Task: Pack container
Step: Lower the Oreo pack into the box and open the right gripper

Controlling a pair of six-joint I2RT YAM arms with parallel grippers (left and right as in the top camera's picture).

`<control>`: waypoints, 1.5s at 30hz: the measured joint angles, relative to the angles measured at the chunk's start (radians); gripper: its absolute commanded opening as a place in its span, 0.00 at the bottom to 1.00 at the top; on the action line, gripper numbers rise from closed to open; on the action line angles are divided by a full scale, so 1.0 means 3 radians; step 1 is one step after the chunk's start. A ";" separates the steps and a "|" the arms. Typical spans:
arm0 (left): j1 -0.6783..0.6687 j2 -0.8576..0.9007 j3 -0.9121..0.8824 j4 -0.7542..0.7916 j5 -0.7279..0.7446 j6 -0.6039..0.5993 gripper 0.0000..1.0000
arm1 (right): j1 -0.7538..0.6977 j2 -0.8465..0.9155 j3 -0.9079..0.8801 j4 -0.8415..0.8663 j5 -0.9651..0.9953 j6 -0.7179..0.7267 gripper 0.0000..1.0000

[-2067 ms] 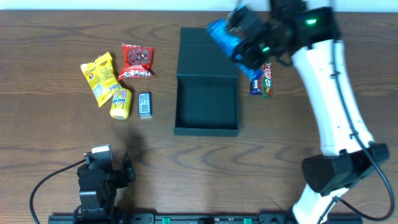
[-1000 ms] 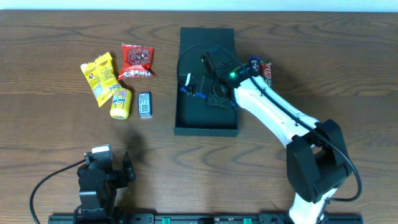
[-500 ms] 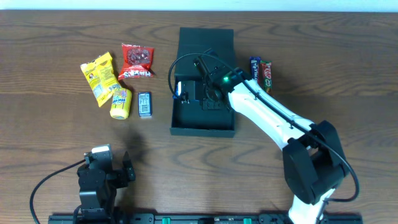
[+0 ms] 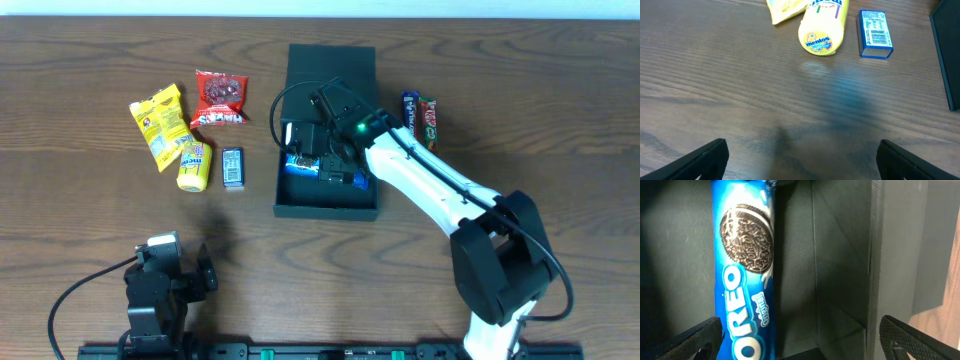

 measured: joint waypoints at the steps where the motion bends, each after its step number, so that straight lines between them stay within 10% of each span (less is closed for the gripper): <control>1: 0.0000 0.0000 0.0000 -0.0001 0.0000 0.0000 0.96 | 0.0000 0.0000 0.0000 -0.0004 0.0006 0.0135 0.94; 4: 0.0000 0.0000 0.0000 0.0000 0.0000 0.0000 0.95 | 0.0000 -0.0001 0.0000 -0.0098 -0.0009 0.0534 0.21; 6: 0.0000 0.0000 0.0000 0.0000 0.0000 0.0000 0.96 | 0.0000 -0.0005 0.0000 -0.0249 -0.0089 0.0755 0.02; 28: 0.0000 0.0000 0.0000 0.0000 0.0000 0.0000 0.95 | 0.0000 0.0397 -0.0009 -0.0286 -0.1118 0.1265 0.02; 45: 0.0000 0.0000 0.0000 0.0000 0.0000 0.0000 0.95 | 0.0036 0.0547 -0.0010 -0.0153 -0.0376 0.1631 0.01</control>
